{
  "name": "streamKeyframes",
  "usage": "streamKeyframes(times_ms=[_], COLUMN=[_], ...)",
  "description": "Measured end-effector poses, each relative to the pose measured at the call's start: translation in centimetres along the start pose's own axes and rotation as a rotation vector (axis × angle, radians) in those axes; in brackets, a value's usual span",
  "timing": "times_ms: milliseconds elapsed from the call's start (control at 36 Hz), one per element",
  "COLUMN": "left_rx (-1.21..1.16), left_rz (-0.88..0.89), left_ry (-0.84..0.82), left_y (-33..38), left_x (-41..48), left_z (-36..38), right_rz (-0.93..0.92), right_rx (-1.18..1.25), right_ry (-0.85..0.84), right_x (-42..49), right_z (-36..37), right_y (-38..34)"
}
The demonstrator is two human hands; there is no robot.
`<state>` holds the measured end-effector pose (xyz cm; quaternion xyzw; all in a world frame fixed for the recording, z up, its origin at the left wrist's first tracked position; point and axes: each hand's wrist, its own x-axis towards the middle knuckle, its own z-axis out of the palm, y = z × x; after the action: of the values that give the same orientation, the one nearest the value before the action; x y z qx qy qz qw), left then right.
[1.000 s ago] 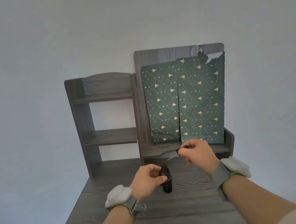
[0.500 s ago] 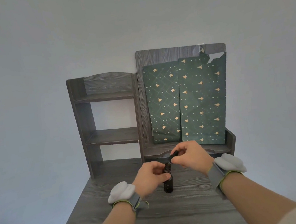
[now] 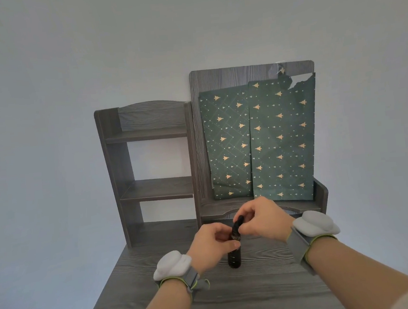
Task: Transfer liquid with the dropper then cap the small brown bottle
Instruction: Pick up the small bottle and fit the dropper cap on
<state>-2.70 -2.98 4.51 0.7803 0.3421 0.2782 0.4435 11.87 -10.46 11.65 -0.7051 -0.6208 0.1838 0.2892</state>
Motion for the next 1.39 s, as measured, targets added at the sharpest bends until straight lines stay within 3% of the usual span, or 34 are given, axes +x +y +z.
streamKeyframes(times_ms=[472,583,833,1139,1389], left_rx=[0.016,-0.019,-0.025,0.014,-0.015], left_rz=[-0.019,-0.021,-0.001,-0.020,-0.004], left_ry=[-0.001,-0.006,0.008,0.003,0.010], left_y=[-0.6,-0.5,-0.3,-0.4,0.0], left_x=[0.2,0.1,0.1,0.1,0.1], left_z=[0.3,0.0,0.0,0.5,0.4], right_rz=[-0.001,-0.037,-0.109,-0.030,-0.078], right_rx=[-0.179,-0.088,-0.175,-0.322,-0.217], right_ry=[0.076,0.129,-0.041,0.017,-0.055], right_x=[0.1,0.1,0.6,0.9,0.6], right_z=[0.1,-0.6,-1.1,-0.4,-0.8], right_y=[0.5,-0.1,-0.9,0.0,-0.8])
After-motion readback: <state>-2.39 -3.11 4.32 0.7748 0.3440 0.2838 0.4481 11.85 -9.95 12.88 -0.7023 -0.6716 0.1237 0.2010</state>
